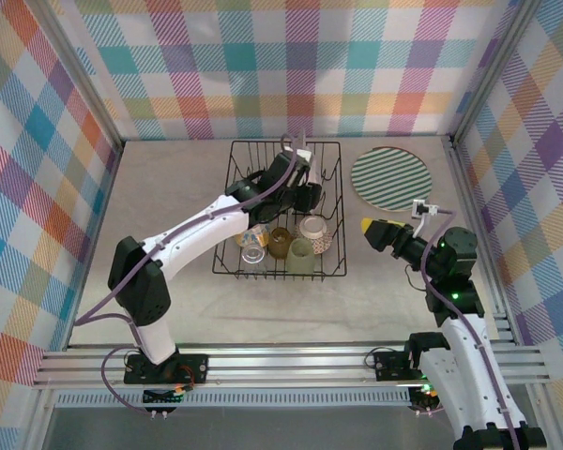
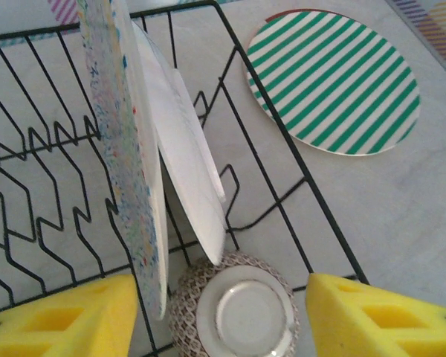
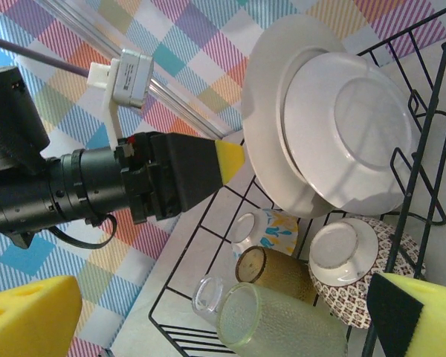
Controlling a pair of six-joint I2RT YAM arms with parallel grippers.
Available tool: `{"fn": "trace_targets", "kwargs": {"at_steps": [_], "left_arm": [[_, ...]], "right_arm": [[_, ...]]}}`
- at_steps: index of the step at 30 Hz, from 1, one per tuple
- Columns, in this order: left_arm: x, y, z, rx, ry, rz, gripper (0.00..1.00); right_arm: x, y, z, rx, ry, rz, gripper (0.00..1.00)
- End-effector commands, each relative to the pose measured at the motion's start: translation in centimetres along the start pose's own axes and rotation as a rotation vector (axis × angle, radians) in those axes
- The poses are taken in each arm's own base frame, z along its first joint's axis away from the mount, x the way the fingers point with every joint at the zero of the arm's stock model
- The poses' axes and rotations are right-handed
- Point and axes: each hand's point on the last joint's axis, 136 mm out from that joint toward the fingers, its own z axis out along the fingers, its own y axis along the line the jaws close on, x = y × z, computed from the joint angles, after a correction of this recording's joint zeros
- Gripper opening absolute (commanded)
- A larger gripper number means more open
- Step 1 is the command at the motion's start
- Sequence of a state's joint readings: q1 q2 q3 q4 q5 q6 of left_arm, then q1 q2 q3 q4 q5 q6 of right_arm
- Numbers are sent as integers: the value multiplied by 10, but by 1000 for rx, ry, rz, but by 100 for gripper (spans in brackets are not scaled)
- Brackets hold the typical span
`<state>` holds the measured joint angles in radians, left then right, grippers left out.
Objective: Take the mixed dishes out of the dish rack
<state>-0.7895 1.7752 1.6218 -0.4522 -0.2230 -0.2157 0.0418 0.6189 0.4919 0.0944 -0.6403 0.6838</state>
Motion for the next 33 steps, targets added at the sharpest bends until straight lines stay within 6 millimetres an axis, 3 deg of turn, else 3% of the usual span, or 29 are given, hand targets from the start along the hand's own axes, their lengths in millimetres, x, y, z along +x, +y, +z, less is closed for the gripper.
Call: {"fn": "trace_targets", "kwargs": {"at_steps": [1,11,17,33], "left_arm": [[-7,11,4,-68,4,4,60],[-16,30,23,-84,34,-41,51],[-21,33,31,-57,33,-47,48],[-27,32,39,-29,40,-53,12]], "right_arm": [[-4,5,-1,-26,-33,-40,99],[-1,30,-4,-166,-37,-87,99],[3,26,1,-162,-23,-80,99],[7,26,3,-148,-20,-98,99]]}}
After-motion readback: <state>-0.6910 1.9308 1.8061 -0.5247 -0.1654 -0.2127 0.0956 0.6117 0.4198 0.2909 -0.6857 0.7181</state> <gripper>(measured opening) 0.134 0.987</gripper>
